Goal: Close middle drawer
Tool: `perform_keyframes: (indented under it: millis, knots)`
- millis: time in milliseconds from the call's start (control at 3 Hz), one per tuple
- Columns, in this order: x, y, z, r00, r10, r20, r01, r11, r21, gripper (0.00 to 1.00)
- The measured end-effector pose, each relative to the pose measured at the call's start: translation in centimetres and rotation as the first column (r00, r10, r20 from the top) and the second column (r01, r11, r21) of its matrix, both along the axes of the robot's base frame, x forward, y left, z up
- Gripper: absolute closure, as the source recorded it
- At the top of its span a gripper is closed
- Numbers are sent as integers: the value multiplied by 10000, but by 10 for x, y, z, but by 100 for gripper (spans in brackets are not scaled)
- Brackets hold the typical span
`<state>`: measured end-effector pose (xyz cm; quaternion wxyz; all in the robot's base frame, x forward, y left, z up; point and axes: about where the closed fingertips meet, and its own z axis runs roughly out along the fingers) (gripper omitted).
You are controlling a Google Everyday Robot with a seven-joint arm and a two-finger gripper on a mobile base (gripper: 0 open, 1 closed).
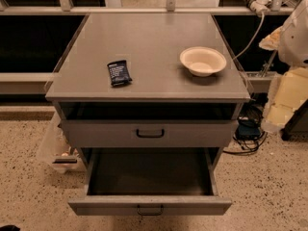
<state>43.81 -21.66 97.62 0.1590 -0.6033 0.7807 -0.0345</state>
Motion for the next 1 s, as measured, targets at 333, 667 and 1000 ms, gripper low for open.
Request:
perform_keyframes:
  millis: [333, 667, 1000]
  knots:
    - [0, 0, 0, 10000, 0, 0, 0, 10000, 0, 0]
    - [-1, 1, -3, 9999, 2, 120, -3, 9999, 132, 0]
    - [-9, 2, -36, 9999, 131, 28, -132, 9963, 850, 0]
